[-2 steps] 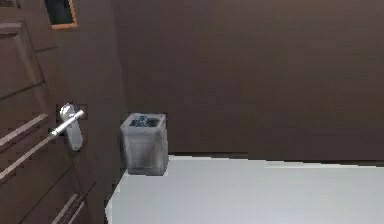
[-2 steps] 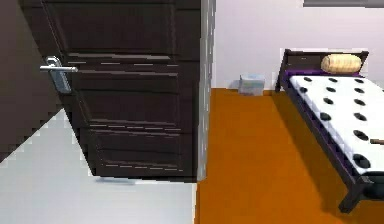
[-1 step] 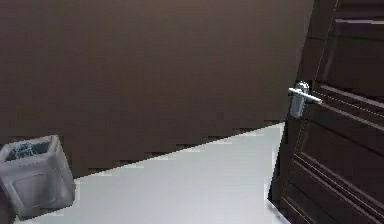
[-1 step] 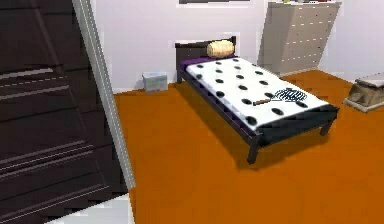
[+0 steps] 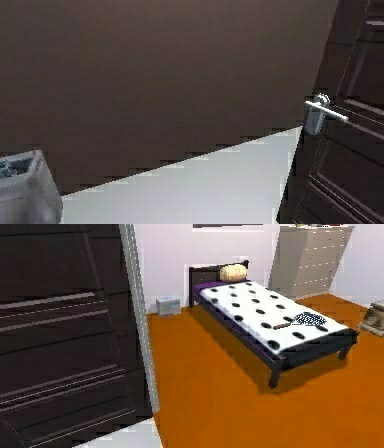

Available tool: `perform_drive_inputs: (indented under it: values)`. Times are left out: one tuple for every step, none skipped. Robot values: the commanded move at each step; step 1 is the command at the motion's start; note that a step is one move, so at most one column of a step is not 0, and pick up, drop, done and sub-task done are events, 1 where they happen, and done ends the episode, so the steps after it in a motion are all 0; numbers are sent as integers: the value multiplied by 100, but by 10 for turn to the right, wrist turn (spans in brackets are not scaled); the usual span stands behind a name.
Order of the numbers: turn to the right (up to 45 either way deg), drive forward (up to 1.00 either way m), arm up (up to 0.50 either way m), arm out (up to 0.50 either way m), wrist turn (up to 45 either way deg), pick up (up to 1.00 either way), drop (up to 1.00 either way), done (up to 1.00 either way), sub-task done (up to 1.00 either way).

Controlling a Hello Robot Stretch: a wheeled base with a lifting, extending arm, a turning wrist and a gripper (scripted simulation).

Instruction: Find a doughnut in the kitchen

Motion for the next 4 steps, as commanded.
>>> perform_drive_inputs:
  values:
    - [90,0,0,0,0,0,0,0,0]
    - [0,100,0,0,0,0,0,0,0]
    - [270,0,0,0,0,0,0,0,0]
    - [30,0,0,0,0,0,0,0,0]
